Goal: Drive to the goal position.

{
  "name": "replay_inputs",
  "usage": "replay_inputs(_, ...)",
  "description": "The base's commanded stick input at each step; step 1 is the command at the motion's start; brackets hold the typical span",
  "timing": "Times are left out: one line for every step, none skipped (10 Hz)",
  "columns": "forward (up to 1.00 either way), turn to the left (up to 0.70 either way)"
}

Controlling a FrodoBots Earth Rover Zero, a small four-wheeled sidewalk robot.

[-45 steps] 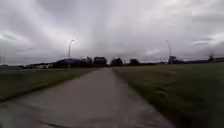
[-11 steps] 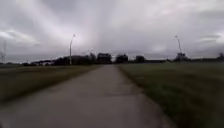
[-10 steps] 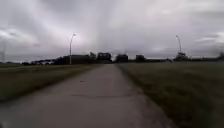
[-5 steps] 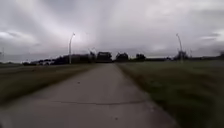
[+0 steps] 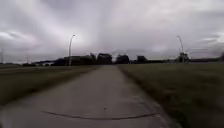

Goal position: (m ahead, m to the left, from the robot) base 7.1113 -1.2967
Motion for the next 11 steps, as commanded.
replay_inputs(0.70, 0.00)
replay_inputs(0.70, 0.00)
replay_inputs(0.70, 0.00)
replay_inputs(0.70, 0.00)
replay_inputs(0.70, 0.00)
replay_inputs(0.70, 0.00)
replay_inputs(0.70, 0.00)
replay_inputs(0.70, 0.00)
replay_inputs(0.70, 0.00)
replay_inputs(0.70, 0.00)
replay_inputs(0.70, 0.00)
